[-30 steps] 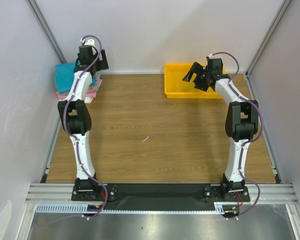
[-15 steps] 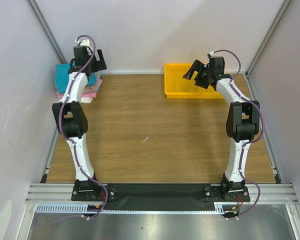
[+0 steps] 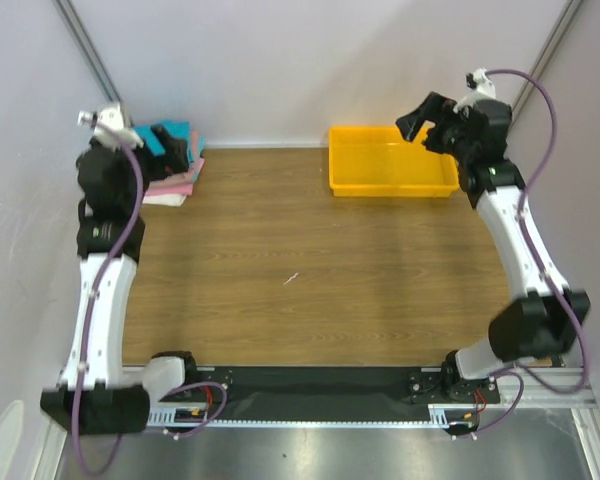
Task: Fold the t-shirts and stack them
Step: Neatly place the folded tshirt to the corner
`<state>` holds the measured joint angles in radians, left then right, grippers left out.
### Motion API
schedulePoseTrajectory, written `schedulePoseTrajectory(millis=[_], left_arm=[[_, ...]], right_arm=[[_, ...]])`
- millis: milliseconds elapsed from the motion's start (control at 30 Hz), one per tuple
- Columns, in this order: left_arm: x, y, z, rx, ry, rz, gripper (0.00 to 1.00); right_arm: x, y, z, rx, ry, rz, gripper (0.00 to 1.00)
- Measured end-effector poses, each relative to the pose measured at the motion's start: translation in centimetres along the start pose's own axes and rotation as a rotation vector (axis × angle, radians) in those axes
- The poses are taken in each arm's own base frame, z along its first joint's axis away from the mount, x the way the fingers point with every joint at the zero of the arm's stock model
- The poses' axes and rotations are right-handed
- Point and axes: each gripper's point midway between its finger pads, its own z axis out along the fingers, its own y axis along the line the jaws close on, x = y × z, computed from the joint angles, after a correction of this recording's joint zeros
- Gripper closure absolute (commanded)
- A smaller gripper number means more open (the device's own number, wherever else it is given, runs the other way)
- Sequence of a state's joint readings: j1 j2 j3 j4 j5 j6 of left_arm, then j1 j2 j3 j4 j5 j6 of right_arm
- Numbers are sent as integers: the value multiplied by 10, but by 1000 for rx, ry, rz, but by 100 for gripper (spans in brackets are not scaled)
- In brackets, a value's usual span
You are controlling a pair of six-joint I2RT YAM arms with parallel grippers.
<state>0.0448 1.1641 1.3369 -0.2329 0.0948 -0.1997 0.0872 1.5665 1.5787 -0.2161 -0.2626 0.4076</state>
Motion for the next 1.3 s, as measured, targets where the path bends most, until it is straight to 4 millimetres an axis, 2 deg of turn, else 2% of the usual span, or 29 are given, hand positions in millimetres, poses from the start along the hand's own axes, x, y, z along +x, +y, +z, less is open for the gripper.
schedulePoseTrajectory(millis=[67, 133, 233, 400, 533, 600, 700, 867, 933, 1067, 1300], left_arm=[[4, 0, -27, -7, -30, -3, 0], [21, 5, -46, -27, -30, -11, 0], [56, 16, -72, -70, -6, -33, 0], [113, 28, -109, -111, 25, -76, 0], [136, 33, -128, -129, 0, -118, 0], [146, 36, -135, -143, -4, -144, 0], [164, 42, -138, -174, 11, -179, 0], [205, 52, -142, -223, 97, -220, 0], [216, 54, -144, -233, 120, -227, 0], [217, 55, -145, -234, 108, -228, 0], [220, 54, -144, -228, 120, -228, 0]], right_arm=[[-8, 6, -30, 13, -62, -18, 0], [-5, 3, -53, 44, -99, -18, 0], [10, -11, -82, 121, -133, 13, 0], [61, -47, -122, 261, -132, 54, 0], [121, -82, -158, 371, -121, 86, 0], [141, -93, -169, 405, -119, 104, 0], [165, -107, -181, 446, -121, 139, 0], [185, -121, -190, 506, -113, 193, 0], [192, -125, -190, 520, -100, 206, 0], [203, -129, -192, 540, -68, 211, 0], [204, -129, -192, 537, -61, 210, 0]])
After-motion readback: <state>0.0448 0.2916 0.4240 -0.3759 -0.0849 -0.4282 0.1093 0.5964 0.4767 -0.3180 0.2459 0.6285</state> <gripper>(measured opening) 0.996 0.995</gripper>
